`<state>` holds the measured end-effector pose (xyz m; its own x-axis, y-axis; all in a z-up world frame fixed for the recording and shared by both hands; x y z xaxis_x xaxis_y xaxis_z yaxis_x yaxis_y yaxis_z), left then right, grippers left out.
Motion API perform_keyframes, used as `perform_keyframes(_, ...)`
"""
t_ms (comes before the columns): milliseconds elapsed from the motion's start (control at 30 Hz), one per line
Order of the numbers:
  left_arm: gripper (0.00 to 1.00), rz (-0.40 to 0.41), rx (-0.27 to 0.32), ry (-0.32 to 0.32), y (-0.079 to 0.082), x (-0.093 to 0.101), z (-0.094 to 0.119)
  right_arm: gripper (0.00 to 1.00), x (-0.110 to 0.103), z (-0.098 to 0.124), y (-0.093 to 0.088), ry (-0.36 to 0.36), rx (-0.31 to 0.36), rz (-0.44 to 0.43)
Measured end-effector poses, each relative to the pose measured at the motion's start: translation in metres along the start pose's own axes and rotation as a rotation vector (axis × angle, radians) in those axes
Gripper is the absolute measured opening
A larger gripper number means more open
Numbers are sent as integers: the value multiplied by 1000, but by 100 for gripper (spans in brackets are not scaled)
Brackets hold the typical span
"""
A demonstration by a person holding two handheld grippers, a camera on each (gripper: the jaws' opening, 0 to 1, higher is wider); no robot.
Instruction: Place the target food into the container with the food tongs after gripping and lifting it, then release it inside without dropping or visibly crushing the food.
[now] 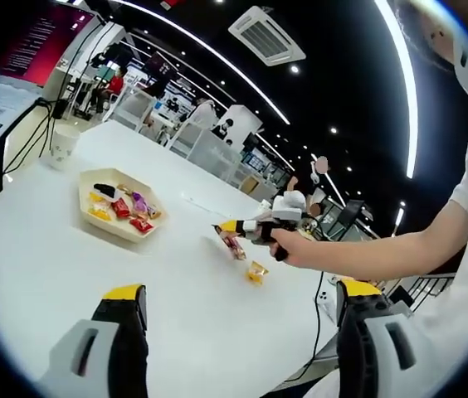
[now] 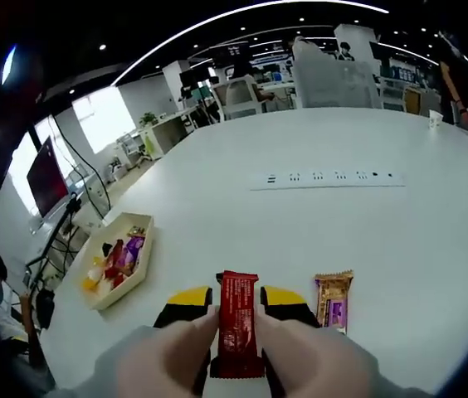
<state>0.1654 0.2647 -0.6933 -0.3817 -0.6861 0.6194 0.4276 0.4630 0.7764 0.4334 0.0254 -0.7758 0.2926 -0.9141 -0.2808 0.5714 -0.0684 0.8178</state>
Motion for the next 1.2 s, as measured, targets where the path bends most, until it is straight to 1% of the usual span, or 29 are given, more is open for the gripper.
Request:
perform_keyframes(33,95,1,-3,-1,1,0,0,22,-7,8,0,-1,12,-5)
perform_keyframes(100,95,-5,-6,-2,2,-1,-1,22,-14,18,0,-5,20,-11)
perform_keyframes(200,95,-3,0,-7,3,0,-2,22,-16,26,3,-13,29,-23)
perform_keyframes(267,95,-5,4,-10,4,0,-2,22,-17,33,4,-24,34,-14)
perform_keyframes(433,96,5,5,2,-1,-2,-3,22,-20,45,7,-31,32,-18)
perform_keyframes(567,96,8,18,0,0,-2,-6,22,-23,48,11,-36,37,-25)
perform_keyframes(600,96,10,22,1,1,-2,-7,22,-25,49,12,-36,38,-29)
perform_keyframes(667,96,12,24,4,4,-4,-10,22,-21,46,15,-31,43,-39)
perform_keyframes(733,96,6,27,1,6,-5,-11,22,-23,47,16,-26,44,-38)
perform_keyframes(800,96,3,32,5,9,-8,-13,22,-15,42,18,-25,45,-41)
perform_keyframes(867,96,6,36,7,11,-11,-14,22,-13,37,19,-26,46,-49)
perform_keyframes(1033,96,-4,26,-3,12,-13,-18,22,-18,40,19,-28,42,-57)
perform_keyframes(1200,95,6,36,-14,14,-13,-20,22,-21,40,21,-24,41,-47)
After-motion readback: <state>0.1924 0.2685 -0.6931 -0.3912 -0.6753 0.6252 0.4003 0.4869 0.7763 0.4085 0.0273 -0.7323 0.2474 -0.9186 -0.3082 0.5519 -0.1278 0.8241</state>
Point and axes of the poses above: the point that each gripper's makers call its tool centre point, and the gripper's own axes: z roughly backward along the fingers, x roughly to its right, y roughly out of its top, the point moved 4 cm from there along z, roughly backward along the fingers, and after that the axes turned 7 degrees about x, right-handed, at the moved point
